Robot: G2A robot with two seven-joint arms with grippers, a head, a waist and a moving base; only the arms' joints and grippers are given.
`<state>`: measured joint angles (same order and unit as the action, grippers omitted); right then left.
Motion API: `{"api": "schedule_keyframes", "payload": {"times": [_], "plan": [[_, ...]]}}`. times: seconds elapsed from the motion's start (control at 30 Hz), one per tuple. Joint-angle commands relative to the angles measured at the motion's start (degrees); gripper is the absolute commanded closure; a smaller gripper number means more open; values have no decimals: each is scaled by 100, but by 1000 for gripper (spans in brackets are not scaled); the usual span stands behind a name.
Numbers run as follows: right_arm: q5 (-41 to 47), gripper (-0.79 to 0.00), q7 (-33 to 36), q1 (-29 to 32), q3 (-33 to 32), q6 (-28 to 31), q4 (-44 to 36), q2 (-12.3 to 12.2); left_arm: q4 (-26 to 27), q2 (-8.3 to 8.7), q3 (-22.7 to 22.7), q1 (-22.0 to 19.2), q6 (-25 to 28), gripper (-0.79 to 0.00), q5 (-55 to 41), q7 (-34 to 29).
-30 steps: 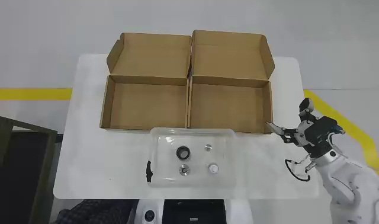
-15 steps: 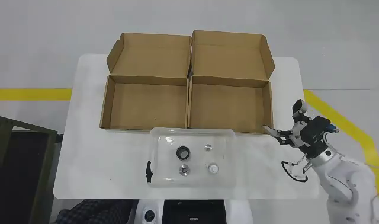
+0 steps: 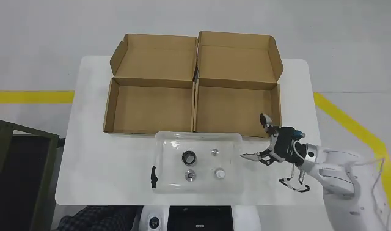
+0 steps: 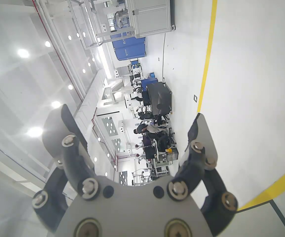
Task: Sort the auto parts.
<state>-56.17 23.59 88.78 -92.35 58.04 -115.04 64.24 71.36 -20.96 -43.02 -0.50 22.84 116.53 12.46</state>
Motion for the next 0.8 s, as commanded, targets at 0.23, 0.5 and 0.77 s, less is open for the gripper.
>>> {"api": "schedule_keyframes", "payload": {"times": [0.23, 0.5, 0.77], "plan": [[269, -785, 1027, -240, 632, -4, -315, -258, 0, 0, 0, 0, 0, -785, 0, 0], [200, -785, 1114, -272, 1071, -4, -404, -461, 0, 0, 0, 0, 0, -785, 0, 0], [-511, -785, 972, -266, 1417, -4, -533, -611, 0, 0, 0, 0, 0, -785, 0, 0]]}}
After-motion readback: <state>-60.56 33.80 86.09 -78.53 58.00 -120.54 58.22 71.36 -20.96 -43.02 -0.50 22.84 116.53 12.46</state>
